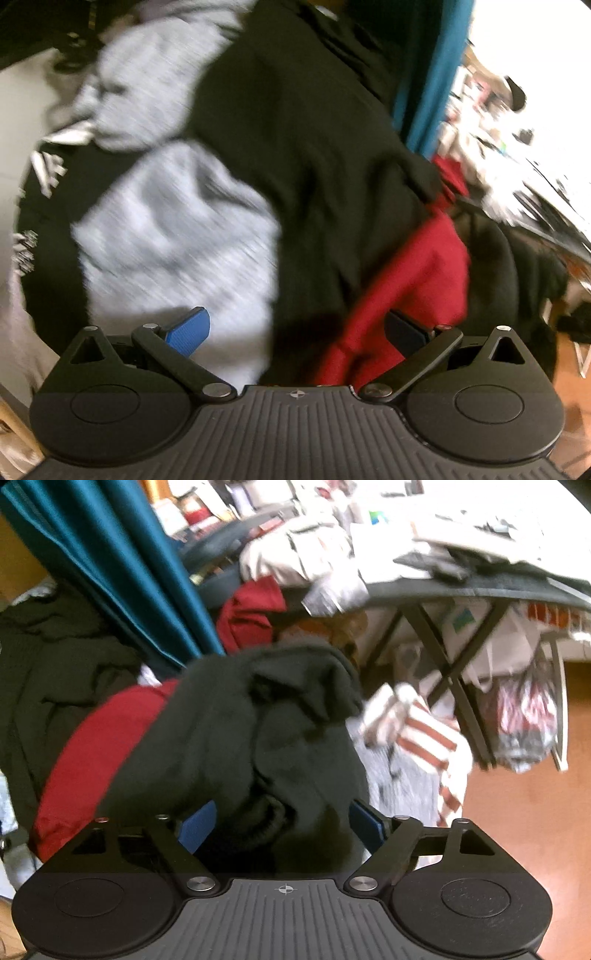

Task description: Fold clothes

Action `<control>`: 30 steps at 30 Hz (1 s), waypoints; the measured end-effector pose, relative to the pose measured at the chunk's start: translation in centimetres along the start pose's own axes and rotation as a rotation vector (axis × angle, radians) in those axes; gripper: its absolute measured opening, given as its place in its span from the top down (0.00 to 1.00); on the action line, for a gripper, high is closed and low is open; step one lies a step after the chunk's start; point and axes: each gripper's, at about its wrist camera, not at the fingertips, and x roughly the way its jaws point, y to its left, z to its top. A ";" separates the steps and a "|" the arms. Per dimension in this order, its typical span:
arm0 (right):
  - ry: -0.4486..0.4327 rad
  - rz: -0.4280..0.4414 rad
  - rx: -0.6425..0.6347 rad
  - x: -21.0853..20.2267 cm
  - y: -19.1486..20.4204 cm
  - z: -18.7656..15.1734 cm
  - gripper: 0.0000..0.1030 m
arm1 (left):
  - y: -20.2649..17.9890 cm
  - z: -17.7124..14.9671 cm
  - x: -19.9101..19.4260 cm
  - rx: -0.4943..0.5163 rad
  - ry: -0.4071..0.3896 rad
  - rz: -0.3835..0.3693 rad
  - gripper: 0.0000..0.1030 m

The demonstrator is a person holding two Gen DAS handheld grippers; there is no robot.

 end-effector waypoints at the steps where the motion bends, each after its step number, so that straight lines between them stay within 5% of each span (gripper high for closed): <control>1: -0.016 0.012 -0.016 -0.3 0.6 0.3 0.21 | 0.6 0.4 -0.1 -0.005 -0.011 0.012 0.00; 3: -0.036 0.035 -0.047 -0.5 1.8 0.8 0.10 | 1.5 1.0 -0.1 -0.010 -0.023 0.038 0.00; 9: -0.039 0.044 -0.166 0.9 6.5 1.8 0.02 | 3.1 2.4 2.3 0.038 0.034 0.162 0.00; 21: 0.092 -0.094 -0.281 7.1 11.7 -0.1 0.01 | 7.4 2.1 5.5 -0.102 0.116 -0.066 0.00; 30: 0.081 -0.159 -0.263 8.7 12.1 -1.2 0.01 | 7.5 1.6 6.2 -0.077 0.092 -0.095 0.00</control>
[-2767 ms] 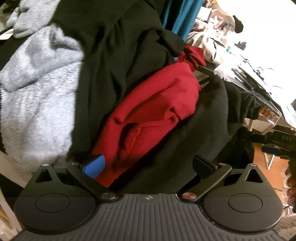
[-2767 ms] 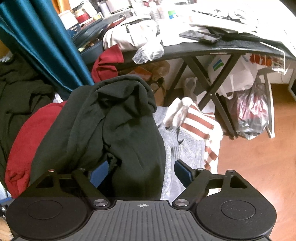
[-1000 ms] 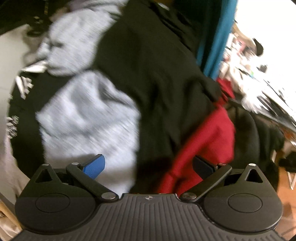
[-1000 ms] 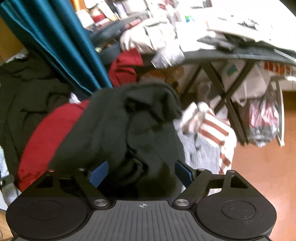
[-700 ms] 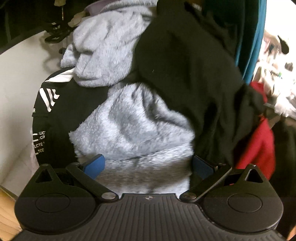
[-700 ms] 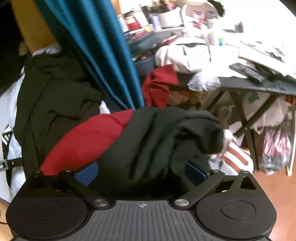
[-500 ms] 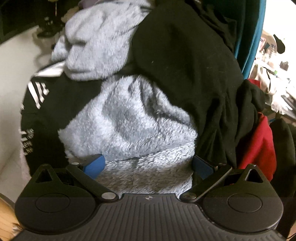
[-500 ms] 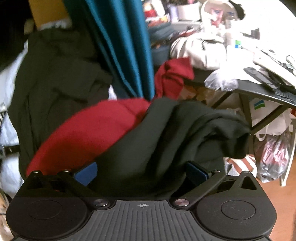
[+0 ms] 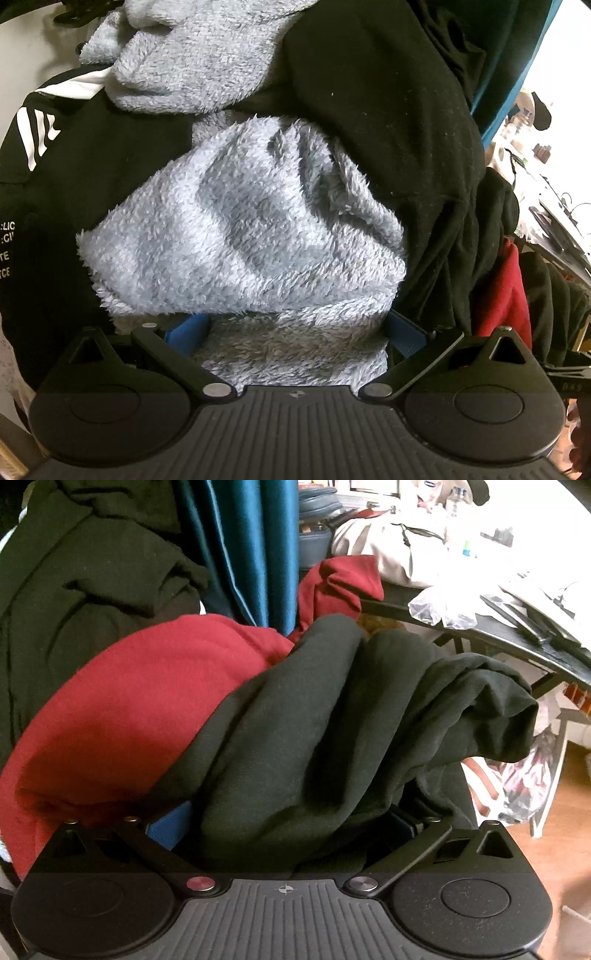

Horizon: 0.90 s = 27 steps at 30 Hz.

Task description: Fold clothes

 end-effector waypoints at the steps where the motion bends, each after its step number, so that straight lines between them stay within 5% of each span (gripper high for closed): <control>1: 0.001 -0.003 0.001 0.1 0.0 -0.1 0.01 | 0.0 0.0 0.1 0.000 -0.002 -0.001 0.00; 17: 0.016 -0.026 -0.014 0.6 0.0 -0.8 0.01 | -0.3 -0.9 -0.3 0.017 -0.019 -0.010 0.00; 27: 0.042 0.018 0.013 0.2 -0.6 -0.2 0.01 | -2.2 -3.1 -6.0 0.113 -0.113 -0.014 0.07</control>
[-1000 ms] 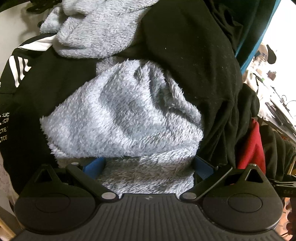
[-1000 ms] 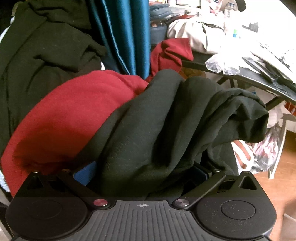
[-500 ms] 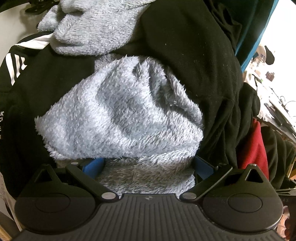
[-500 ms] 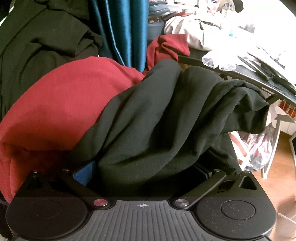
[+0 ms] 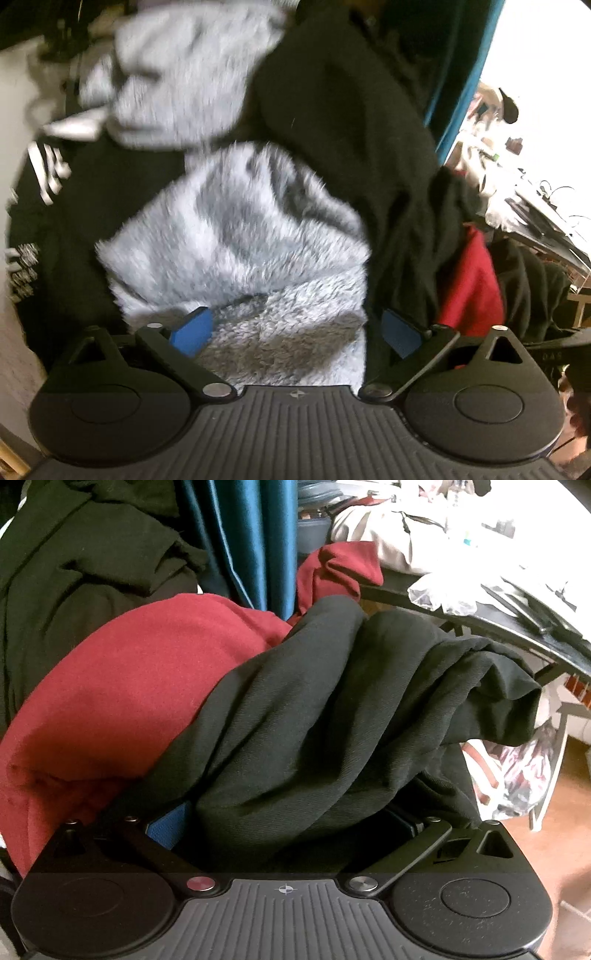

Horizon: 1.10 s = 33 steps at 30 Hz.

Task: Fold clothes
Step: 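Close the left gripper on the red top beside the hoodie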

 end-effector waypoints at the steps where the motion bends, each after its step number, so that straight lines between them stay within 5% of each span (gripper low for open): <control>1: 0.000 0.009 0.006 -0.1 -0.2 0.1 0.01 | -0.4 -0.2 -0.9 0.009 -0.027 0.009 0.08; 8: -0.013 0.056 0.024 -1.1 -1.4 0.1 0.01 | -2.3 1.6 -1.2 0.086 -0.036 -0.128 0.17; 13: -0.032 0.075 0.045 -1.9 -2.4 -0.3 0.01 | -6.1 -0.1 -0.4 0.225 0.039 -0.227 0.41; 15: -0.032 0.079 0.054 -2.1 -2.7 -0.7 0.01 | -7.3 -0.4 0.2 0.262 0.059 -0.252 0.42; 24: -0.055 0.079 0.064 -2.3 -2.9 -1.6 0.01 | -10.4 -1.2 4.5 0.443 0.124 -0.209 0.46; 26: -0.058 0.078 0.067 -2.3 -2.9 -1.7 0.01 | -10.0 -1.1 4.7 0.420 0.139 -0.209 0.65; 27: -0.059 0.077 0.070 -2.3 -2.9 -1.8 0.01 | -9.6 -0.9 4.8 0.400 0.149 -0.214 0.83; 33: -0.065 0.068 0.079 -2.6 -2.8 -1.6 0.01 | -8.0 0.8 1.5 0.275 0.064 -0.262 0.91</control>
